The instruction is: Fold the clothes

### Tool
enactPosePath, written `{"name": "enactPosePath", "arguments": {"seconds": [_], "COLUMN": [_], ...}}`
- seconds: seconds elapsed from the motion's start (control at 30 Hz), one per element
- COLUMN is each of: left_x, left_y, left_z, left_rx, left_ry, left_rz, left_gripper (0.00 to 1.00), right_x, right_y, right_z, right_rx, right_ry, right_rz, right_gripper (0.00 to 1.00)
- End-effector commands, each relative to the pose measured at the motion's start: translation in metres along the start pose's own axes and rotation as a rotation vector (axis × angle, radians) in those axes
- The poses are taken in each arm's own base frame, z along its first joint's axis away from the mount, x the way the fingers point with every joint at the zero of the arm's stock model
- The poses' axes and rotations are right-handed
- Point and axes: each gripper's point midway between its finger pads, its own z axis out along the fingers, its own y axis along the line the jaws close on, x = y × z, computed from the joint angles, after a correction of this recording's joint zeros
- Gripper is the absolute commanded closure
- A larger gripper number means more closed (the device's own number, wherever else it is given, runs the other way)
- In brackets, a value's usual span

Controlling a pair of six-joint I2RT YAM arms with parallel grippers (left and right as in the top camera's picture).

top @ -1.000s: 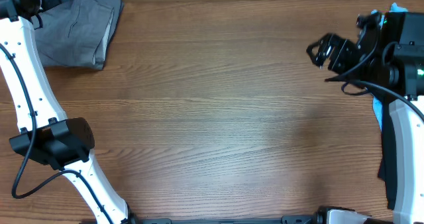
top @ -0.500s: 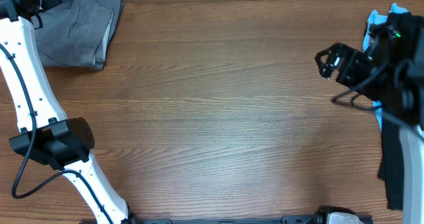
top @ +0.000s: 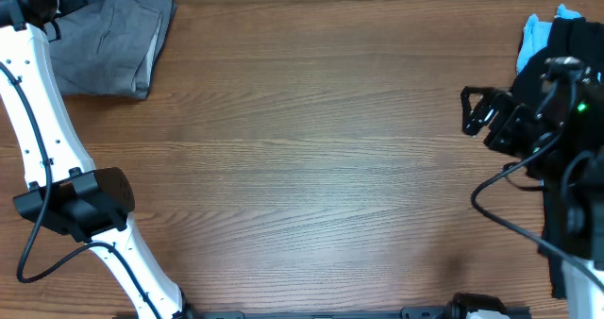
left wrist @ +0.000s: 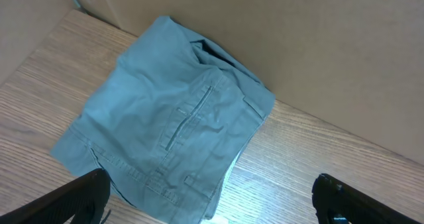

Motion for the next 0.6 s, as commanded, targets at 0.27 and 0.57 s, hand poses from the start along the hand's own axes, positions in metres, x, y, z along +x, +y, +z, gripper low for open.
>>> {"name": "enactPosePath", "arguments": {"seconds": [0.27, 0.57], "left_x": [0.002, 0.002], "left_y": [0.0, 0.0], "left_z": [0.003, 0.003], "left_rx": [0.004, 0.004], "left_ry": [0.007, 0.007], "left_rz": [-0.015, -0.015], "left_gripper": [0.0, 0.0], "right_x": [0.059, 0.099], "right_y": [-0.032, -0.045], "right_z": [0.031, 0.039], "right_rx": [-0.078, -0.138], "right_ry": [-0.255, -0.404], "right_rz": [-0.077, -0.129], "right_gripper": [0.0, 0.0]}}
